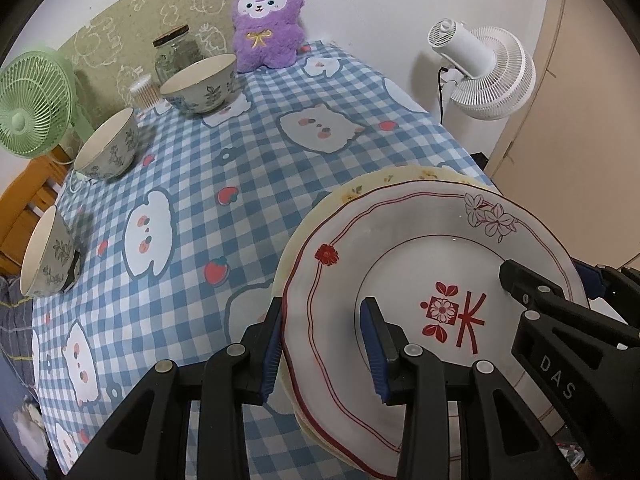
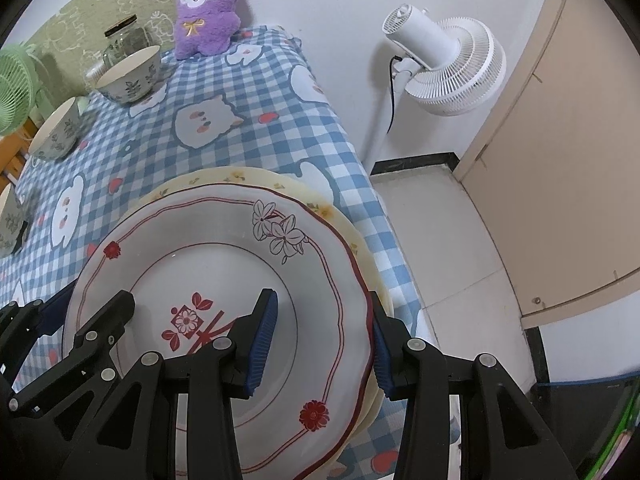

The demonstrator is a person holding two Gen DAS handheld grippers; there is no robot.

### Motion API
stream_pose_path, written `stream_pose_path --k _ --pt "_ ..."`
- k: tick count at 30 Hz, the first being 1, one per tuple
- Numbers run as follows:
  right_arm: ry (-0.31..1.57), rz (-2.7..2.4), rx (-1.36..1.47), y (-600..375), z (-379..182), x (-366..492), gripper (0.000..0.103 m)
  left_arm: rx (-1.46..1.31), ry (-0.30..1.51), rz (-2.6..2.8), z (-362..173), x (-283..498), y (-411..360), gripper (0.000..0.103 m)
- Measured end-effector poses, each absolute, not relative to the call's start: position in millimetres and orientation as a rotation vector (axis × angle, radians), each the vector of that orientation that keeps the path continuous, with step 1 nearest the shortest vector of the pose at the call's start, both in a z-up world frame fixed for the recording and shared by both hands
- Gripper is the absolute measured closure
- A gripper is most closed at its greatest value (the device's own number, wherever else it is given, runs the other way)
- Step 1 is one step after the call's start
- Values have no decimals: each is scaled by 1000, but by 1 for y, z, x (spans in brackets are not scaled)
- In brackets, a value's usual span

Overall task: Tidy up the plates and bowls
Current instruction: 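Lower the red-rimmed plate with both tools onto the plate stack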

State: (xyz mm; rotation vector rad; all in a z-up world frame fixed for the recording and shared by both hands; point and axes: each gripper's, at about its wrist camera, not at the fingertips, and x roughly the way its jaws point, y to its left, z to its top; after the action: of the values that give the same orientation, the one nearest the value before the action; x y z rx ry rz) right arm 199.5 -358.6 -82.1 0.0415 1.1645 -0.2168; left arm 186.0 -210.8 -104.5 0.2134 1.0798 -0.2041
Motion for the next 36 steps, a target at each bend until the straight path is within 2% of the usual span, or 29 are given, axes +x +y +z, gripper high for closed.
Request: stream_pose_path --k 16,30,34,36 --pt "1149 -254 26 -355 -83 202 57 240 1040 -173 -106 184 -215 65" --pt "1153 -277 6 -353 -83 203 54 277 1023 -176 -110 179 -221 60" --pt "1159 -267 47 -353 -84 204 47 257 1028 -188 -108 180 -219 58" --pt "1171 -244 79 -354 -84 205 38 246 1031 -198 -108 180 -219 55"
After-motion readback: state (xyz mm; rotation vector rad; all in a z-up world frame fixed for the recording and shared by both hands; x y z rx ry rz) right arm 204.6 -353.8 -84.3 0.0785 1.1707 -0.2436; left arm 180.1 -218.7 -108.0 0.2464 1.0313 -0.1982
